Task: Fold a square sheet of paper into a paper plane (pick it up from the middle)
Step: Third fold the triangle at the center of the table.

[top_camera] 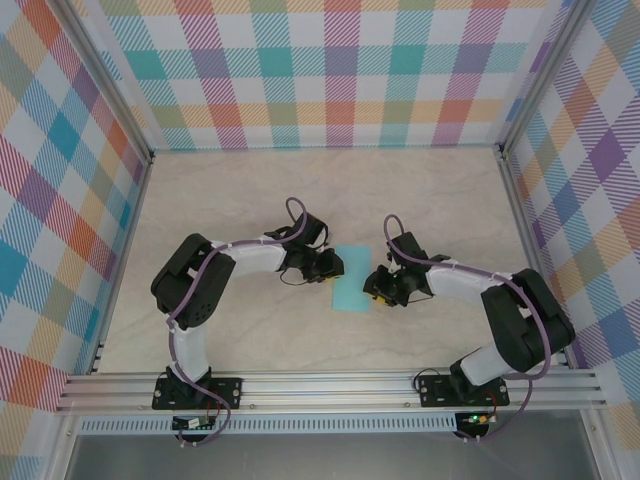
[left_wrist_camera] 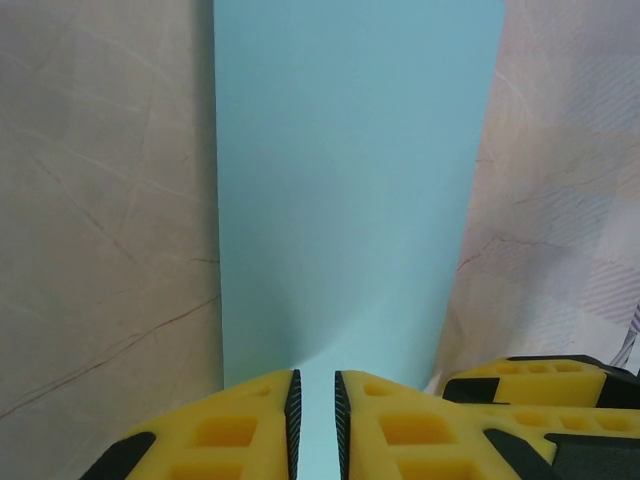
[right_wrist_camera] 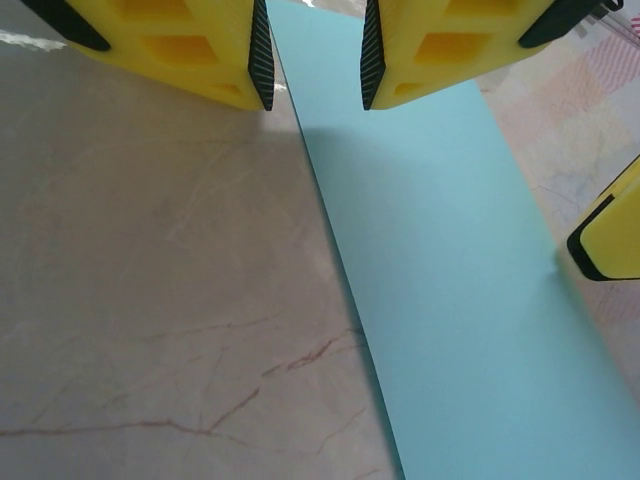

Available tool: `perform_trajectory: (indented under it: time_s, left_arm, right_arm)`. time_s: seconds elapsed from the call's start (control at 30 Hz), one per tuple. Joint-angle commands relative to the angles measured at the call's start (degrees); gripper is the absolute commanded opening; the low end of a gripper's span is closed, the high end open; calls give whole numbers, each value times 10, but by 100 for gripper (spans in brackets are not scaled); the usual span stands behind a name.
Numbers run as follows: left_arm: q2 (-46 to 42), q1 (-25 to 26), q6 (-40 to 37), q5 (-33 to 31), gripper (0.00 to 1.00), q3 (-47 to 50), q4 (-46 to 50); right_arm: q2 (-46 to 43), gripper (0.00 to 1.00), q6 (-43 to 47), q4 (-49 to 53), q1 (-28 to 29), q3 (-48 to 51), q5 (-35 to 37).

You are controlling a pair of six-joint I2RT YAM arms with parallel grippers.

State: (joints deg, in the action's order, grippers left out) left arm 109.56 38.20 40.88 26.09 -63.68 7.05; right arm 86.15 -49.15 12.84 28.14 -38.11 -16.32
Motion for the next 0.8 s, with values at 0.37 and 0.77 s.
perform_trajectory:
  time_s: [0.37, 0.77]
  left_arm:
    - [27, 7, -1, -4, 18, 23, -8]
    - [28, 7, -4, -3, 17, 22, -4]
  right_arm:
    - [38, 32, 22, -24, -7, -25, -18]
    - [1, 34, 28, -3, -9, -18, 7]
